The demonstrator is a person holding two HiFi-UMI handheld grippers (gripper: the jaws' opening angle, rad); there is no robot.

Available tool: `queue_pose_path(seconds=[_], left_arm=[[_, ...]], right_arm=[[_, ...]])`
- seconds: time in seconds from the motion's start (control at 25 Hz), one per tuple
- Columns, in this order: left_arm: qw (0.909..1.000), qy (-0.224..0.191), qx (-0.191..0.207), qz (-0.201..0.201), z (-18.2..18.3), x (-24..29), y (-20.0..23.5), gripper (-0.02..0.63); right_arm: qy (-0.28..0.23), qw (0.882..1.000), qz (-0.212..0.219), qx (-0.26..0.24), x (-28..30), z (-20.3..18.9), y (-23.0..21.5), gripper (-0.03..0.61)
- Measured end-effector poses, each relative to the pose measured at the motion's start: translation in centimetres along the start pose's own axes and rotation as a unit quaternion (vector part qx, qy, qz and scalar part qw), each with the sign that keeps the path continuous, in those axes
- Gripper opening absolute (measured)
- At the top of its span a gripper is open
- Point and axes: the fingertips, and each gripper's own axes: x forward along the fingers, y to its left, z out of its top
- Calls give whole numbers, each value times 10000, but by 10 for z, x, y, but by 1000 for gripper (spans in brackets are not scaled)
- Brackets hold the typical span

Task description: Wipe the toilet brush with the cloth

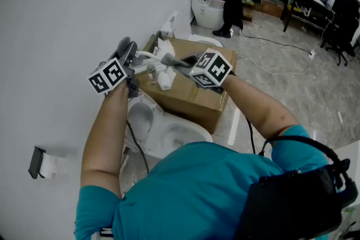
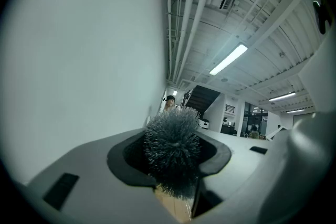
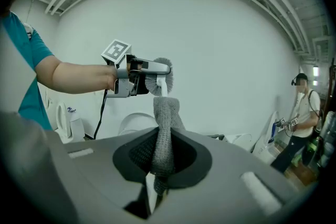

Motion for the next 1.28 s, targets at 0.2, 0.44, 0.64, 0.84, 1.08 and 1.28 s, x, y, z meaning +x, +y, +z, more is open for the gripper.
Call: queue_pose_path(seconds=[0.2, 0.44, 0.64, 0.84, 1.08, 1.28], left_arm=[[10000, -55, -4, 38, 5, -2, 5, 186], [9999, -122, -60, 104, 11, -6, 14, 186], [9997, -181, -105, 142, 15, -9, 20, 186], [9995, -239, -130, 180, 19, -12, 26, 186], [9993, -286, -125, 190, 22, -15, 30, 186], [9992, -320, -114, 187, 26, -18, 32, 186]], right_arm=[[47, 10000, -15, 22, -1, -6, -3, 18], [96, 9999, -37, 30, -3, -11, -5, 20], [119, 9999, -60, 28, -4, -14, -6, 18], [142, 9999, -62, 39, -3, -18, -6, 20], [165, 9998, -67, 102, -5, -23, -9, 19], [176, 9997, -75, 180, -10, -28, -11, 19]])
